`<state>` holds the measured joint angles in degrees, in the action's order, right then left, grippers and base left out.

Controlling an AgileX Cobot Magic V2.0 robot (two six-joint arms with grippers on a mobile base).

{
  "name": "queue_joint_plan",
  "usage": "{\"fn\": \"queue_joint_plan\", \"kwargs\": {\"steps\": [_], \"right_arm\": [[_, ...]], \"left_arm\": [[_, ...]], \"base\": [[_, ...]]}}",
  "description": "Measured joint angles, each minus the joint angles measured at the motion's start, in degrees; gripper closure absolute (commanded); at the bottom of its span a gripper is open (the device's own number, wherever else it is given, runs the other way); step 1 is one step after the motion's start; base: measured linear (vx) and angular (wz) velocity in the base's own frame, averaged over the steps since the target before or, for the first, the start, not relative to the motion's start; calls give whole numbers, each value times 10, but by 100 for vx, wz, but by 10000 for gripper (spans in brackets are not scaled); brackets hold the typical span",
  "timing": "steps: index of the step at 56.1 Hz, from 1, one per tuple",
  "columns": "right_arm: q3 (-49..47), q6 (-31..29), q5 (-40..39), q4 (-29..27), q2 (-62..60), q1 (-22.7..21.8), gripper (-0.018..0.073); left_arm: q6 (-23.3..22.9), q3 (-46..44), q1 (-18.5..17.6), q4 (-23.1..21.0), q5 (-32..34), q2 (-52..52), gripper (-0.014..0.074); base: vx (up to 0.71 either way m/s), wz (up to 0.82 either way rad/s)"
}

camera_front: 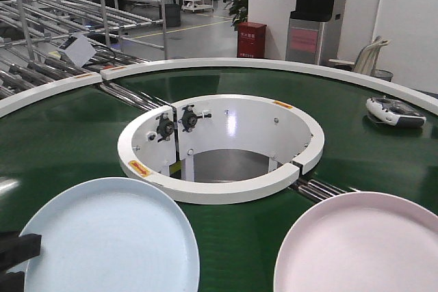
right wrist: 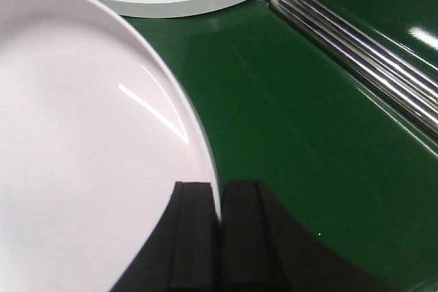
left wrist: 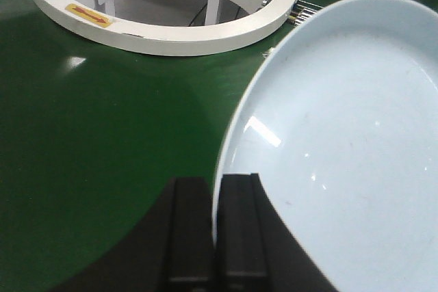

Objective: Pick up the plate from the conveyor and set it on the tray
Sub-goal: 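Hold both plates raised while the base turns away from the conveyor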

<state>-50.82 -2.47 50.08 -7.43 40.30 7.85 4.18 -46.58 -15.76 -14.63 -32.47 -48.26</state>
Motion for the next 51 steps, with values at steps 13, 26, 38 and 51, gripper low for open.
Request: {"fn": "queue_joint_plan", "kwargs": {"steps": [13, 26, 38, 51], "right_arm": [[0, 1, 0, 0, 0, 0, 568], [0, 1, 0, -1, 0, 0, 568], [0, 1, 0, -1, 0, 0, 568], [2, 1, 1, -1, 0, 0, 568]], "left_arm": [[0, 0, 0, 0, 0, 0, 596], [0, 0, 0, 0, 0, 0, 596], [0, 0, 0, 1, 0, 0, 596], [0, 0, 0, 1, 0, 0, 596]], "base": [[0, 0], [0, -1], [-6, -13], [-12, -33]]}}
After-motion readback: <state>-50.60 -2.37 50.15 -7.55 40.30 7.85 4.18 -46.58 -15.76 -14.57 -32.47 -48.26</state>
